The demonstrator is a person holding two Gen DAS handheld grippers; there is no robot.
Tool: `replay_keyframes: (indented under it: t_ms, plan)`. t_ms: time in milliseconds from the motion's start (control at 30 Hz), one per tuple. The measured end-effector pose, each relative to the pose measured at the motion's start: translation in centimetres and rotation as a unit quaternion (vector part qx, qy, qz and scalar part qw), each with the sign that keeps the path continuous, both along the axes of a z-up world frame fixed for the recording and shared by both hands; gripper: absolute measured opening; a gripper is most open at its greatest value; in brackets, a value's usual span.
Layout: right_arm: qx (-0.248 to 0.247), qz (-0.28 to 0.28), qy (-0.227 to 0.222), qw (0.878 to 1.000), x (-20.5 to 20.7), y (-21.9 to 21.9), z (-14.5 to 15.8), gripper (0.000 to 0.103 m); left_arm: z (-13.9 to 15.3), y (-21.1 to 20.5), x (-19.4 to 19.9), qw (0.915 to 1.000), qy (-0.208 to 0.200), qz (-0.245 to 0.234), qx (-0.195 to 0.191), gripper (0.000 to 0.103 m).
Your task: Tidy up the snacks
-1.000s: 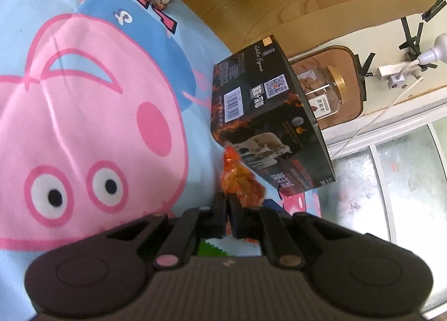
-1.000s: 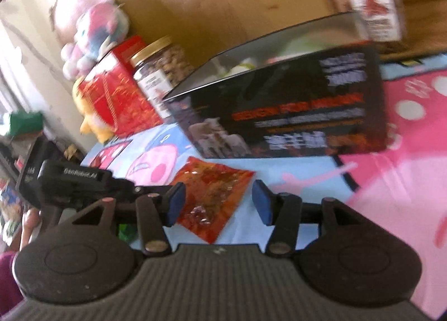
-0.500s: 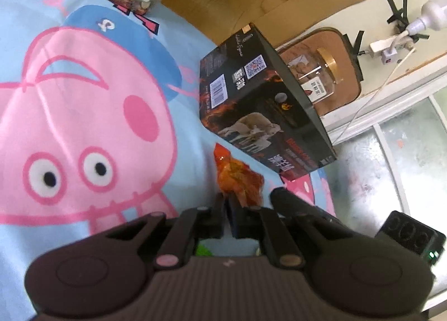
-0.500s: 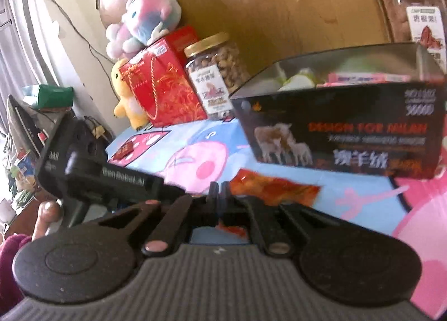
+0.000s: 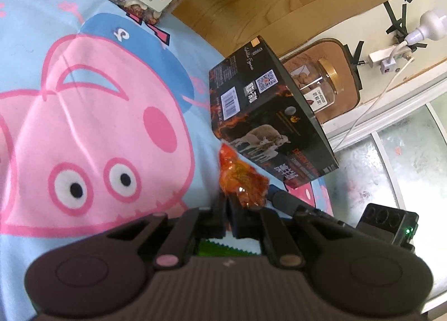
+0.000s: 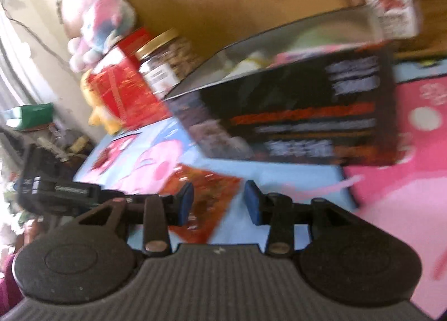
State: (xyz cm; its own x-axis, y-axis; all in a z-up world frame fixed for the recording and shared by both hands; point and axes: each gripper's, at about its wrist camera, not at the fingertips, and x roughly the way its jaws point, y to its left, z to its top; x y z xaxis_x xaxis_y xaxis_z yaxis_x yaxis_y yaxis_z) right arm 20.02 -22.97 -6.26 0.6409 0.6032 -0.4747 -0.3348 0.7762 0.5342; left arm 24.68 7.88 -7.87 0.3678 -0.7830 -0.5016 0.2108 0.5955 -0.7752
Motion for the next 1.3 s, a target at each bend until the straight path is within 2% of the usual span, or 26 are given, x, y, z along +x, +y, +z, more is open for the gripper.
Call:
replay_keyframes:
  t_ms: [100, 233, 333, 467, 567, 800, 967, 1133, 1300]
  plan:
    - [0.020, 0.010, 0.009, 1.000, 0.2, 0.3, -0.2, 0.045, -0.1, 0.2, 0.0, 1.0000, 0.001, 0.000, -0.005, 0.005]
    - [0.133, 0.010, 0.060, 0.989, 0.4, -1.5, -1.3, 0.045, -0.2, 0.3, 0.0, 1.0000, 0.001, -0.001, -0.009, 0.005]
    - [0.177, -0.005, 0.086, 0.980, -0.5, -3.2, -1.8, 0.045, -0.2, 0.3, 0.0, 1.0000, -0.001, -0.001, -0.007, 0.005]
    - [0.146, -0.015, 0.088, 0.985, -2.2, -3.7, -1.0, 0.045, -0.2, 0.3, -0.1, 1.0000, -0.002, -0.001, -0.009, 0.005]
    - [0.090, -0.021, 0.075, 0.993, -2.2, -3.0, -0.4, 0.045, -0.3, 0.3, 0.0, 0.9999, -0.001, -0.001, -0.011, 0.006]
    - [0.105, -0.032, 0.087, 0.990, -0.2, -1.7, -0.8, 0.043, -0.4, 0.5, 0.0, 0.9999, 0.002, 0.001, -0.013, 0.006]
    - [0.071, -0.064, 0.048, 0.994, 0.7, -2.3, -0.2, 0.043, -0.4, 0.4, -0.1, 0.9999, -0.001, 0.001, -0.012, 0.006]
    - [0.081, -0.043, 0.047, 0.995, 1.7, -1.6, -0.6, 0.044, -0.4, 0.4, -0.1, 0.9999, -0.002, 0.002, -0.011, 0.006]
    - [0.105, -0.004, 0.067, 0.992, 1.1, -1.4, -1.0, 0.036, -0.3, 0.4, -0.1, 0.9999, -0.003, 0.002, -0.011, 0.006]
